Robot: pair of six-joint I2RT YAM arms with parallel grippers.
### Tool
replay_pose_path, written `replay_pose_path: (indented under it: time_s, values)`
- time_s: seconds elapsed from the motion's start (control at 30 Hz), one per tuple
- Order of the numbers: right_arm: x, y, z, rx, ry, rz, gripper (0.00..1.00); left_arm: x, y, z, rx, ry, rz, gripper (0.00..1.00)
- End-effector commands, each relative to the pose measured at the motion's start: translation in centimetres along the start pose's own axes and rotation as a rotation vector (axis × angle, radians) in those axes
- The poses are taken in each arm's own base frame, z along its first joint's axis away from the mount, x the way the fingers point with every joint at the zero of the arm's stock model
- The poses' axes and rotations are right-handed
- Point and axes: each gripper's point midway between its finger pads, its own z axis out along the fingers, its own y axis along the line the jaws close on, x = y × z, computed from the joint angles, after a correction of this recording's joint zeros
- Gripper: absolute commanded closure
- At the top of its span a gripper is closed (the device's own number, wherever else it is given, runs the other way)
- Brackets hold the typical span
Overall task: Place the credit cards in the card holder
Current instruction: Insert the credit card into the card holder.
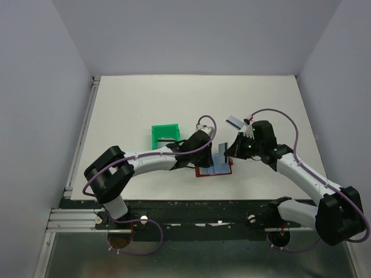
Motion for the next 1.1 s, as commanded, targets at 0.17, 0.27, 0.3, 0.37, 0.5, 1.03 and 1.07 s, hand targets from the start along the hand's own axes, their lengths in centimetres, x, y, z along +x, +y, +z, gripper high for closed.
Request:
replay_pose_path:
  time_s: [0.17,0.27,0.3,0.37,0.5,1.03,1.07]
  values:
    - [2.8,-0.6,-1.6,0.032,0.105,0.047,1.00,-0.1,-0.9,0.4,0.025,0.004,-0.001,0.89]
    - [5.0,-0.7,-2.6,0.031,0.196,0.061,1.00,-0.1,-1.0,0.4,0.027,0.003,-0.002,0.89]
    - [5.7,-0.4,-3.0,0.013,0.225,0.066,1.00,-0.2,-1.0,0.4,0.028,0.000,0.001,0.89]
    - [7.1,0.0,-3.6,-0.023,0.273,0.072,1.00,-0.3,-1.0,0.5,0.027,-0.001,0.000,0.89]
    - [8.9,0.7,-4.8,-0.077,0.348,0.063,1.00,-0.4,-1.3,0.6,0.033,0.001,0.001,0.89]
    - [9.0,1.1,-3.4,-0.131,0.370,0.072,1.00,-0.5,-1.5,0.5,0.040,-0.002,0.002,0.89]
    - [8.9,1.1,-3.3,-0.131,0.369,0.072,1.00,-0.5,-1.5,0.4,0.042,0.000,0.004,0.89]
